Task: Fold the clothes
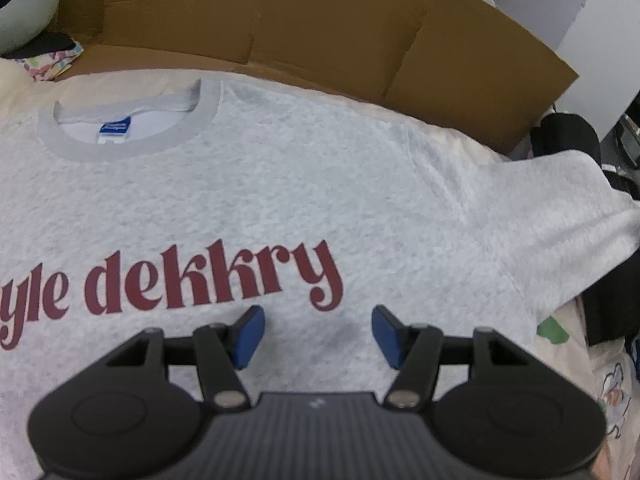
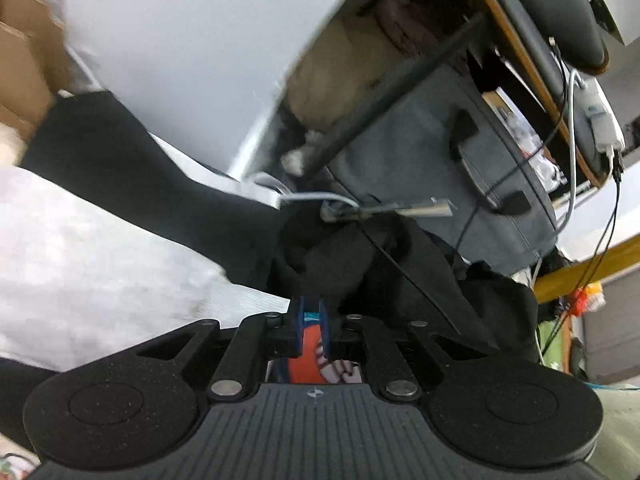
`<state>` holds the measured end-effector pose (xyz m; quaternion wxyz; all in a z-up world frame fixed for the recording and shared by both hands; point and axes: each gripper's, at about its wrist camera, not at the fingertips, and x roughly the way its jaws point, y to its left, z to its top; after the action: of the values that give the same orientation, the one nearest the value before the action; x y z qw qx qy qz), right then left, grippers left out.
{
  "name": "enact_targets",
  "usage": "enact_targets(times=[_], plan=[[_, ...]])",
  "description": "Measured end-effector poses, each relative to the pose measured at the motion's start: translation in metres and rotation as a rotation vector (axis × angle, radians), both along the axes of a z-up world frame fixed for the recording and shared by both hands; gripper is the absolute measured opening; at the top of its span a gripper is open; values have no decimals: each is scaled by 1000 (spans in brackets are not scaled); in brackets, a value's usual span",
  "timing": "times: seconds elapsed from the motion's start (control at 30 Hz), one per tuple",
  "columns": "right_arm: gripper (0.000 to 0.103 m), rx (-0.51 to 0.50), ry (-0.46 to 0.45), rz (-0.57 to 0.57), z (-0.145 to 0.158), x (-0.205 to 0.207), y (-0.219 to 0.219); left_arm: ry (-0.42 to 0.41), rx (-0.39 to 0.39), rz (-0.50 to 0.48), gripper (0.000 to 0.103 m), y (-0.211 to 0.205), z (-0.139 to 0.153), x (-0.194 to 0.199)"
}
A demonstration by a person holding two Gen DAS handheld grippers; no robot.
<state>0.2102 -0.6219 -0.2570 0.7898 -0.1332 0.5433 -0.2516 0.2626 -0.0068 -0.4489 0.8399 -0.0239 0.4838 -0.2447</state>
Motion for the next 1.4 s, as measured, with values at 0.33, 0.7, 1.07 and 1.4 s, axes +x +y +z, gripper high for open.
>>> enact_targets(times=[0.33,0.7,1.07,1.4], plan=[[13,171,-65,99,-19,-4,61,-16,-4,21,62,10,5,-6],[13,153,-86,25,-71,-20,51,-23,-12,64,62,29,13,-21],[15,213,-203,80,-17,-43,85,-79,-71,-184,62,-58,39,-50],[16,351,-324,-50,-41,-86,88,-180,-52,-534,61,-178,66,-76]])
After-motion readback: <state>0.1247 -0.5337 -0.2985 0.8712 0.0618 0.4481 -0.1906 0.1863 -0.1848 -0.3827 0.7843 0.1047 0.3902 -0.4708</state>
